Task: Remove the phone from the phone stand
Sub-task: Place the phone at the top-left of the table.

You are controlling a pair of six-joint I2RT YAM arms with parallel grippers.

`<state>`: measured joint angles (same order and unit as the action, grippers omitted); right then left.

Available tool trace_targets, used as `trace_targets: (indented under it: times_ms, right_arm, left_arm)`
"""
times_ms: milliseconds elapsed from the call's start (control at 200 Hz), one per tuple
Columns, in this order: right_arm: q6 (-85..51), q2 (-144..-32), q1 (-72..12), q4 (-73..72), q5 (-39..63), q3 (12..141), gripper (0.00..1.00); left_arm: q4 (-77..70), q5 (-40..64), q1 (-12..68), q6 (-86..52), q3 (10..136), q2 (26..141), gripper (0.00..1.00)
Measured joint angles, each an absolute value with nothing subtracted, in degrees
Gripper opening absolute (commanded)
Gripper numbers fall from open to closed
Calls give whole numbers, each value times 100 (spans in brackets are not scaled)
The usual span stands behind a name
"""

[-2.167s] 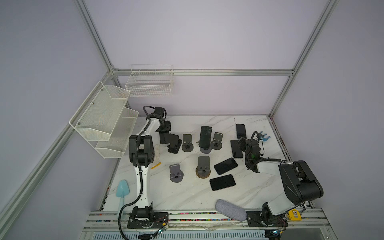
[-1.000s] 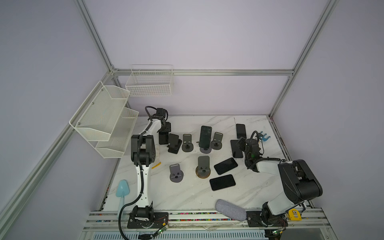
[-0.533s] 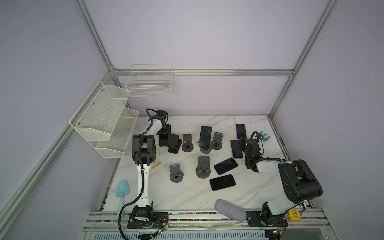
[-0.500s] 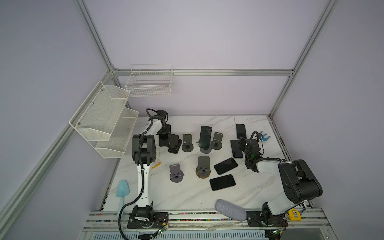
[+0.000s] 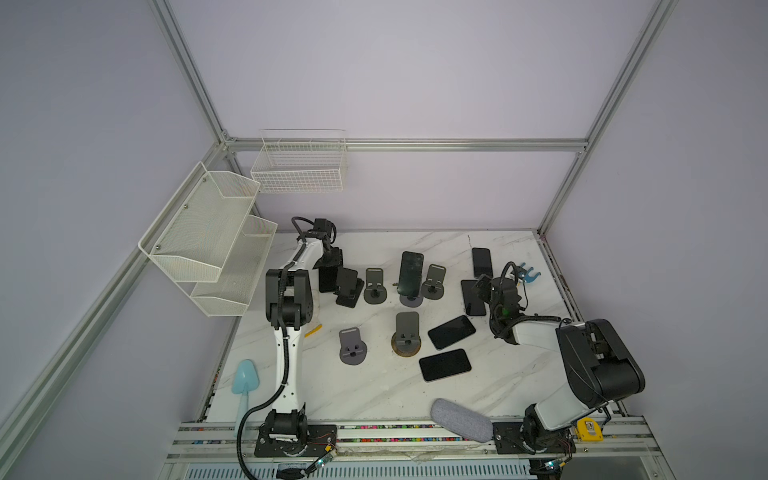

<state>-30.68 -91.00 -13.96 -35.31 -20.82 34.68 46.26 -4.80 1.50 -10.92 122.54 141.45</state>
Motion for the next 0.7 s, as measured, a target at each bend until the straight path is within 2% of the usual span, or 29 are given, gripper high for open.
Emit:
trace_targets:
  times_ms: [700]
  right_arm:
    - [-3083, -8956, -1393, -3662, -2139, 3385, 97]
  left_arm:
    - [4670, -427, 126, -1096, 12333, 14186, 79]
